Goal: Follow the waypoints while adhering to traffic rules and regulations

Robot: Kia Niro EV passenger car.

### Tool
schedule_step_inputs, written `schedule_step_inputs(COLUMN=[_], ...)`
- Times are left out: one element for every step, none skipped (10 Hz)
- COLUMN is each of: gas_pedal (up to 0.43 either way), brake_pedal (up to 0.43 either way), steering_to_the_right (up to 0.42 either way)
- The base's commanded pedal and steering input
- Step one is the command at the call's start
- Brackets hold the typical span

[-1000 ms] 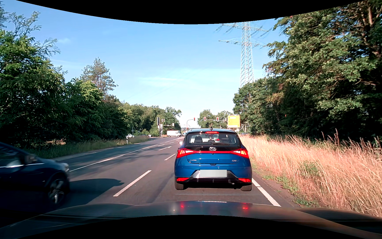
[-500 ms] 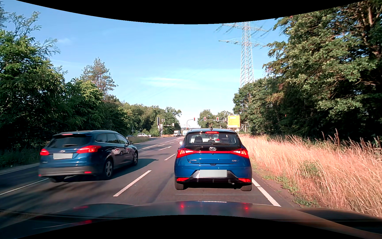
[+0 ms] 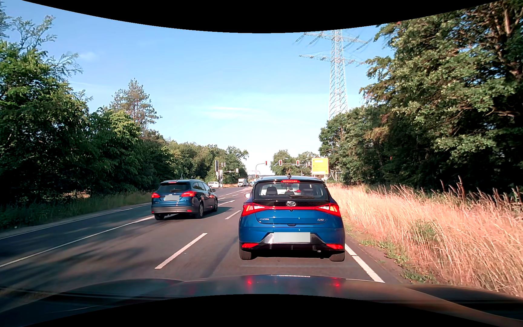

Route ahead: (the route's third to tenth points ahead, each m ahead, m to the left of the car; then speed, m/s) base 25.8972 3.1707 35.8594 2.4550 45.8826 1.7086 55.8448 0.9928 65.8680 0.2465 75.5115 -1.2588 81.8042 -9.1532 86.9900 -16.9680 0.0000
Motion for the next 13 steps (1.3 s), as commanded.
schedule_step_inputs(gas_pedal=[0.0,0.0,0.0,0.0,0.0,0.0,0.0,0.0,0.0,0.0,0.0,0.0,0.0], brake_pedal=[0.238,0.238,0.238,0.238,0.238,0.238,0.238,0.238,0.238,0.244,0.238,0.238,0.238], steering_to_the_right=[-0.002,-0.002,-0.002,-0.002,-0.002,-0.002,-0.002,-0.002,-0.002,-0.002,-0.002,-0.002,-0.002])
